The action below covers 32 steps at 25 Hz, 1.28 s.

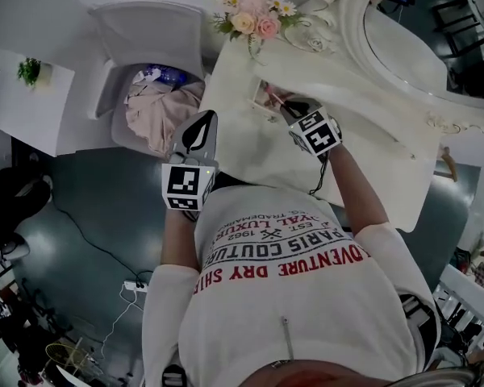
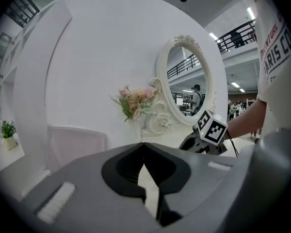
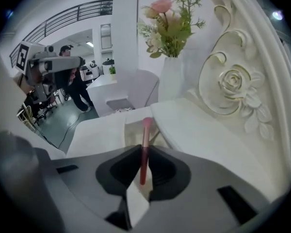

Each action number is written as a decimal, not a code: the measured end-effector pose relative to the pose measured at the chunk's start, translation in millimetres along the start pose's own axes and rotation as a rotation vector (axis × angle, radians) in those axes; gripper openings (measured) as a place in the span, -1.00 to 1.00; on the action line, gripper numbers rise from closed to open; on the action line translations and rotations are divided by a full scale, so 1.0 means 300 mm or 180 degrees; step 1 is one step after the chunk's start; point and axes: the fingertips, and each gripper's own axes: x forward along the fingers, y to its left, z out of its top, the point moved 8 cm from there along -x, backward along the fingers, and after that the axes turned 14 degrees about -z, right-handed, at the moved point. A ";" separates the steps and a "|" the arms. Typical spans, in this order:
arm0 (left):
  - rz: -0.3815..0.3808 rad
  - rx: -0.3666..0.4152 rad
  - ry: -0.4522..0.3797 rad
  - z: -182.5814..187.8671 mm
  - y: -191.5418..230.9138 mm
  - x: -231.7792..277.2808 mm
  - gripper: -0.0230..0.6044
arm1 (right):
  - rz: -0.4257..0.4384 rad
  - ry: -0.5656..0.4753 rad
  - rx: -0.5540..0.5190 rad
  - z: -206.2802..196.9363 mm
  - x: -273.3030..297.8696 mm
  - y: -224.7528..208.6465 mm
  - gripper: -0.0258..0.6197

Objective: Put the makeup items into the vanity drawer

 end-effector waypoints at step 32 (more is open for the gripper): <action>-0.1231 0.0569 -0.0131 0.205 -0.114 0.310 -0.89 | -0.1382 -0.1231 0.1241 -0.095 -0.487 -0.129 -0.89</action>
